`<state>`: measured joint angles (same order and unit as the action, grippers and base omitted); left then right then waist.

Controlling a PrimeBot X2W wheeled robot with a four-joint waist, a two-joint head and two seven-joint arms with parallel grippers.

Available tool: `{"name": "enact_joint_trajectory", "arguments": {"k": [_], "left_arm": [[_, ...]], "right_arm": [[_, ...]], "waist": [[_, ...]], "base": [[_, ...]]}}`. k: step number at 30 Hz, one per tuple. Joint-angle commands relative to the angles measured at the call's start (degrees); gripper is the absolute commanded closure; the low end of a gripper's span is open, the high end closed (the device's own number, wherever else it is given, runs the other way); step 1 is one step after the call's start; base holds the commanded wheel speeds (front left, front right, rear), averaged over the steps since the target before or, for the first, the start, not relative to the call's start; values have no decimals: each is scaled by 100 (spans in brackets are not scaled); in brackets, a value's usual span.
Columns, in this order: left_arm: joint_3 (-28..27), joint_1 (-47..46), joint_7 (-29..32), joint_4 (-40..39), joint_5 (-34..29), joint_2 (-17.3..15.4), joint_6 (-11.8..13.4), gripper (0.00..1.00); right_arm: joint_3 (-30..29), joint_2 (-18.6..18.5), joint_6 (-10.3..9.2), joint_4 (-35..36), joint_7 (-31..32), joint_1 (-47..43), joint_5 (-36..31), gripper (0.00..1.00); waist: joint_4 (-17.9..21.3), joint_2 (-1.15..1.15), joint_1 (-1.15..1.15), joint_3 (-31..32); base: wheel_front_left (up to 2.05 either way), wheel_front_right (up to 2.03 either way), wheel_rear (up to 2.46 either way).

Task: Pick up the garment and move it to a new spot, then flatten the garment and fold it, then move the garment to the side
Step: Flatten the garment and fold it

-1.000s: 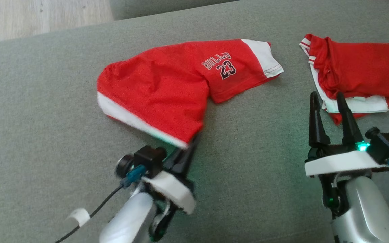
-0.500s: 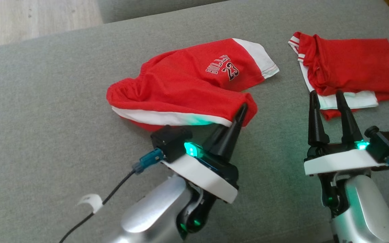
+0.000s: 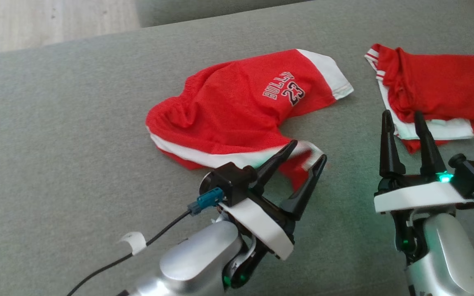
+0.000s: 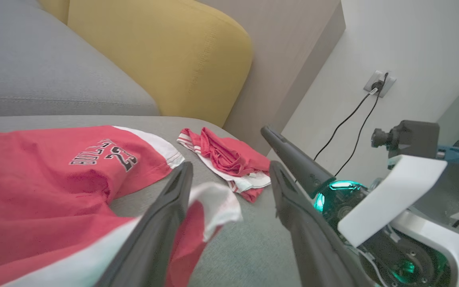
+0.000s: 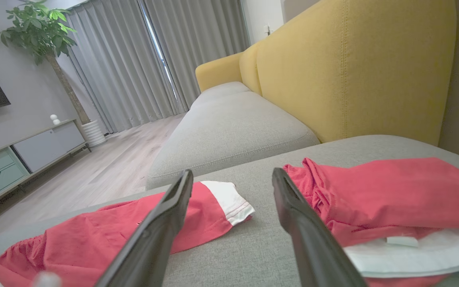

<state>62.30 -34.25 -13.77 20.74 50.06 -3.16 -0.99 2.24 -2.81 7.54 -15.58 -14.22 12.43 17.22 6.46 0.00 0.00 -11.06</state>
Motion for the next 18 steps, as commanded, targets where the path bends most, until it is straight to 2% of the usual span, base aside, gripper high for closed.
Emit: {"name": "enact_joint_trajectory", "arguments": {"k": [1, 10, 18], "left_arm": [[-172, -195, -75, -117, -102, -55, 27, 0], [-484, 20, -117, -395, -538, -604, 238, 0], [-1690, 892, -121, -974, -1115, -1255, 705, 0]], "right_arm": [[98, -7, -5, 164, -78, 178, 1, 0], [69, -7, -5, 158, -78, 75, -79, 0], [162, -7, -5, 132, -78, -182, -252, 0]], "waist": [[-92, 0, 0, 45], [-403, 0, 0, 192], [-746, 0, 0, 312]], "base": [[0, 0, 0], [0, 0, 0], [0, 0, 0]]}}
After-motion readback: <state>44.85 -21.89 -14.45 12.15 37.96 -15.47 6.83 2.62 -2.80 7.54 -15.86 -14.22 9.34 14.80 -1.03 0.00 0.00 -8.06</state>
